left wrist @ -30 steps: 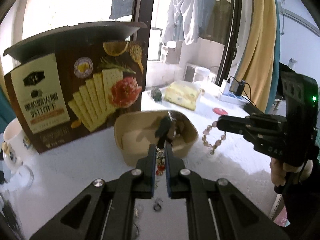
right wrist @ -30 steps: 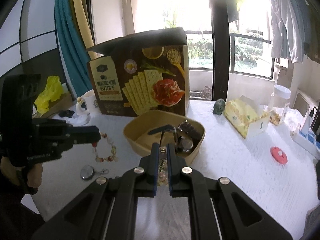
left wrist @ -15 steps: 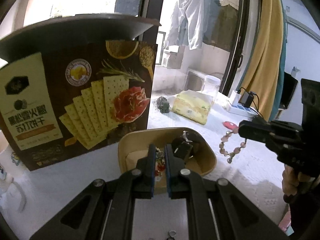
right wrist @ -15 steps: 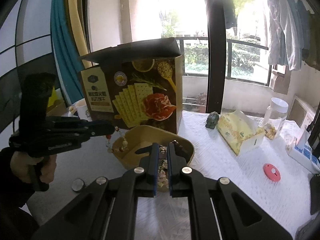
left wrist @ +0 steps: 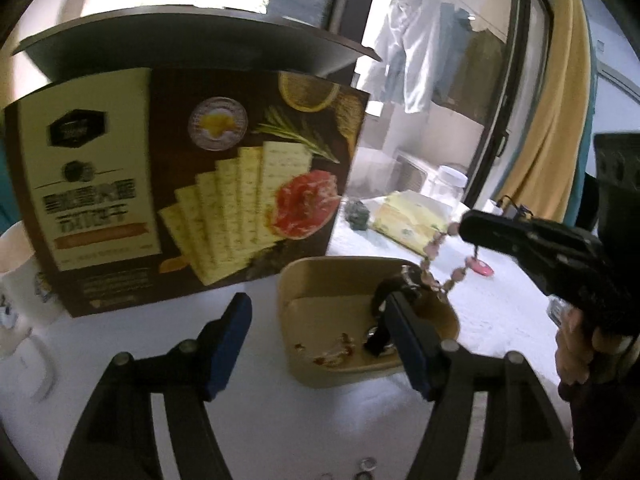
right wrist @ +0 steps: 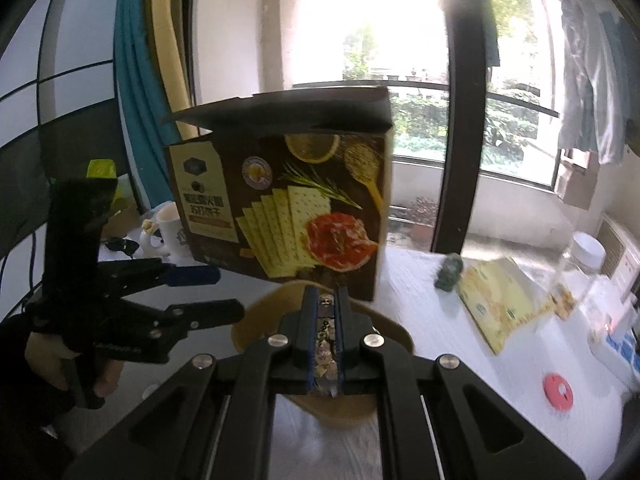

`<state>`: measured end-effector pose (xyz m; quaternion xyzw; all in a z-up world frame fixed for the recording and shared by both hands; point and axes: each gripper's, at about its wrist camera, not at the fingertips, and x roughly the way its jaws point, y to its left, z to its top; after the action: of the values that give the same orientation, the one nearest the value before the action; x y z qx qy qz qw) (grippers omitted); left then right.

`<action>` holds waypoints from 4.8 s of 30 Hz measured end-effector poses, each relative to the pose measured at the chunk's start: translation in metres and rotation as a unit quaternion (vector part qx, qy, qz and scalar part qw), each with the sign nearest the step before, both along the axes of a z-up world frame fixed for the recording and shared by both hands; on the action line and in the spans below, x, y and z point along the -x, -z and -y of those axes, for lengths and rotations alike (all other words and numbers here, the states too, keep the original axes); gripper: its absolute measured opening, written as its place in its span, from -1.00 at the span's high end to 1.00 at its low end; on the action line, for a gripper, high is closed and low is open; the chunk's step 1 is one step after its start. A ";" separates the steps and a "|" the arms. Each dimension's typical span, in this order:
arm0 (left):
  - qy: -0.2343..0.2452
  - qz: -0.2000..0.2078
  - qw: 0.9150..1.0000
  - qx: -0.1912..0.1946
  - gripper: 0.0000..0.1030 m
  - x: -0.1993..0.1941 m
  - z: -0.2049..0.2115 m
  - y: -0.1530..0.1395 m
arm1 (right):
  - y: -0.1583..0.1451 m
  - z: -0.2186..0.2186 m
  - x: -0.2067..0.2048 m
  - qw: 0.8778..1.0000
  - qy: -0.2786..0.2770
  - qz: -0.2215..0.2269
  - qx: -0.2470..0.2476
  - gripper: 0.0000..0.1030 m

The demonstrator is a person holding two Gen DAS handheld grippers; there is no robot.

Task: Organize jewelry
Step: 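Carry bracelet and keychain over the kraft bowl and release both into it, then grasp the small black ring on the table with the right tool, then drop the ring into the bowl with the right tool while the left tool places the pocket watch there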

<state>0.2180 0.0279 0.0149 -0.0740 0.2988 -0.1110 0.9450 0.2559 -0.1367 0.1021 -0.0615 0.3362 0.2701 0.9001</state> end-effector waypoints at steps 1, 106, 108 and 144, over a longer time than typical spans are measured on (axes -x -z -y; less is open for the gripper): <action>-0.004 0.001 1.000 0.000 -0.34 0.001 -0.003 0.001 | 0.000 -0.004 -0.003 1.000 -0.005 0.000 0.000 0.87; -0.038 -0.061 0.992 -0.101 0.24 0.105 0.016 0.035 | 0.058 0.021 0.094 0.994 0.036 -0.099 0.005 0.80; -0.036 -0.049 0.993 -0.099 0.24 0.104 0.016 0.024 | 0.054 0.022 0.091 0.995 0.038 -0.096 0.003 0.80; 0.002 -0.013 0.994 -0.109 0.24 -0.017 0.039 -0.005 | 0.055 0.045 -0.009 0.993 0.066 -0.093 -0.029 0.31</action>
<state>0.2348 -0.0115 0.0200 0.0286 0.3217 -0.0787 0.9431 0.2648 -0.1820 0.0473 0.0121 0.4141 0.2247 0.8820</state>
